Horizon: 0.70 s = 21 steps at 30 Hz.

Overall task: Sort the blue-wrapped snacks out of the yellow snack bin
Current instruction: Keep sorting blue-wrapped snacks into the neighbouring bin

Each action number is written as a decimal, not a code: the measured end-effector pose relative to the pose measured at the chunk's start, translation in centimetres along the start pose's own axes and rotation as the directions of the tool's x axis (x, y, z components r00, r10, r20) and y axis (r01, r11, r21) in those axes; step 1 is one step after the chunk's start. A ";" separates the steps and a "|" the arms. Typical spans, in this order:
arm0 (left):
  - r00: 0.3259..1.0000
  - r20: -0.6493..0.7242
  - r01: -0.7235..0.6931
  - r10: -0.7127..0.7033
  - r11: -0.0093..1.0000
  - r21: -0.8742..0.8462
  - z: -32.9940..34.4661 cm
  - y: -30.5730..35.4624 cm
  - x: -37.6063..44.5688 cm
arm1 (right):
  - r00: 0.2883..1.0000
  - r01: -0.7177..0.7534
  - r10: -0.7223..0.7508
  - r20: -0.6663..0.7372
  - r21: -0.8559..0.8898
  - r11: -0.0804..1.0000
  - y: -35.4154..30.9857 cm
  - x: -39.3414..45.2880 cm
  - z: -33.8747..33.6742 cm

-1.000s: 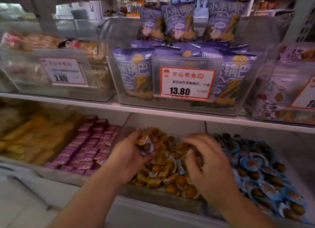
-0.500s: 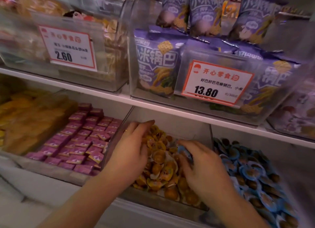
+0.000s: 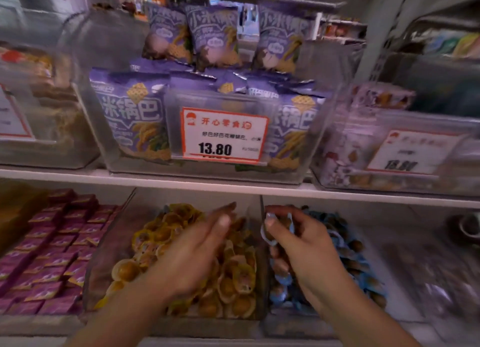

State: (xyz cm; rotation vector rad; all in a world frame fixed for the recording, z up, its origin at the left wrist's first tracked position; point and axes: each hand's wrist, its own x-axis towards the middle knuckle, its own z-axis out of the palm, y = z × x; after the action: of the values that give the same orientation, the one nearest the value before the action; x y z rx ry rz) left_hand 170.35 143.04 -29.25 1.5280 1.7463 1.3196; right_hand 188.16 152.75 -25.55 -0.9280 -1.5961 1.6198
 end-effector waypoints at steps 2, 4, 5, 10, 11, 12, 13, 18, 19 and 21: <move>0.989 -0.127 0.113 -0.080 0.953 0.280 -1.4 -2.2 2.8 | 0.998 -0.053 0.052 -0.025 -0.048 0.997 0.5 0.7 -1.3; 0.990 -0.003 0.116 -0.138 0.818 0.564 -1.2 -3.5 5.8 | 0.993 -0.108 0.105 -0.053 -0.062 0.992 1.1 1.2 -2.2; 0.975 0.113 0.071 -0.191 0.751 0.657 -0.7 -3.8 7.2 | 0.992 -0.116 0.111 -0.064 -0.079 0.990 1.4 1.4 -2.4; 0.854 0.284 0.035 -0.437 0.592 0.805 1.3 -4.8 11.1 | 0.995 -0.098 0.097 -0.012 -0.141 0.985 1.9 1.4 -2.8; 0.858 0.258 0.060 -0.445 0.583 0.810 1.0 -5.1 11.4 | 0.995 -0.099 0.101 0.007 -0.150 0.984 1.8 1.2 -2.8; 0.857 0.235 0.084 -0.459 0.573 0.815 0.4 -5.4 11.4 | 0.995 -0.096 0.101 0.023 -0.153 0.984 1.8 1.2 -2.8; 0.848 0.218 0.110 -0.482 0.564 0.818 -0.3 -5.6 11.3 | 0.995 -0.090 0.097 0.036 -0.154 0.984 1.9 1.1 -2.7; 0.814 0.213 0.078 -0.540 0.465 0.882 -2.9 -6.3 10.2 | 0.996 -0.069 0.076 0.043 -0.147 0.987 1.8 1.1 -2.8; 0.820 0.182 0.081 -0.542 0.425 0.901 -2.8 -6.3 10.1 | 0.997 -0.067 0.073 0.039 -0.147 0.987 1.8 1.1 -2.8; 0.837 0.084 0.113 -0.540 0.322 0.940 -2.5 -6.0 10.3 | 0.997 -0.060 0.066 0.038 -0.150 0.987 2.0 1.1 -2.8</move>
State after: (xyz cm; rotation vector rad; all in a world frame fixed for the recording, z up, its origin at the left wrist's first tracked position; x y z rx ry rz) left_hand 162.57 152.23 -31.00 1.5585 2.4536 -0.3670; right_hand 189.99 155.09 -27.57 -1.0366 -1.7528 1.5891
